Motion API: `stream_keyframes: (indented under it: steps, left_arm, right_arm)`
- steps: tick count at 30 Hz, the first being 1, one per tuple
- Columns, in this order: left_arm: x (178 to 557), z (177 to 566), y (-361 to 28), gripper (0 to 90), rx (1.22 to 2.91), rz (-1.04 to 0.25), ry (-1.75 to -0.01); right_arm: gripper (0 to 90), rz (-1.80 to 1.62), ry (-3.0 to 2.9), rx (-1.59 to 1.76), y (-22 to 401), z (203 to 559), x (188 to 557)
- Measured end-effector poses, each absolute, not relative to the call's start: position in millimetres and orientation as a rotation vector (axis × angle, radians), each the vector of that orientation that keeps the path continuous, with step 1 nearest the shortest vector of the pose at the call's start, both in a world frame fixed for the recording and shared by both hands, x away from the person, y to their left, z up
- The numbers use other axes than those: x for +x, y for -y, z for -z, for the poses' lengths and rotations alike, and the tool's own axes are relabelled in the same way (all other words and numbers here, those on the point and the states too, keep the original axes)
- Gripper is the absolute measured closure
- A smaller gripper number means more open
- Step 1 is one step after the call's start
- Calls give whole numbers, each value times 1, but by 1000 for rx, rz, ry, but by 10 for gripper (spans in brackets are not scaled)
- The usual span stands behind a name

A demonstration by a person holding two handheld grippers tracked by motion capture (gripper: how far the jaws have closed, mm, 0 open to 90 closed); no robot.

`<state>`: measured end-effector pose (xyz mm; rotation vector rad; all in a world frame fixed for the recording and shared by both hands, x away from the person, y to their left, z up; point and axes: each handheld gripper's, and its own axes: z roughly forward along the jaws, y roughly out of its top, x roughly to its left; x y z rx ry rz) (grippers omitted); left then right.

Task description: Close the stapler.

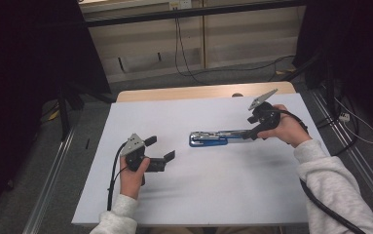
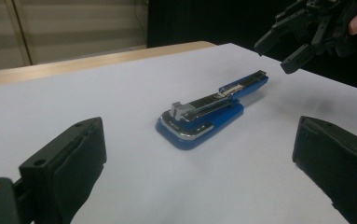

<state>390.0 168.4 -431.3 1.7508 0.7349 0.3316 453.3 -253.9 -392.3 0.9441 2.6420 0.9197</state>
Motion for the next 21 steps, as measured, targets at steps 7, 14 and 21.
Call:
stream_keyframes:
  steps: [7, 14, 21]
  left_arm:
    - [403, 435, -152, 32, 1785, -322, -773]
    - [415, 440, -140, 32, 1809, -303, -824]
    - [425, 443, -139, 150, 1842, -313, -864]
  right_arm:
    - [230, -901, -2616, 974, 267, 401, 446]
    - [245, -881, -2602, 996, 273, 408, 439]
    - [291, -854, -2567, 1028, 280, 411, 434]
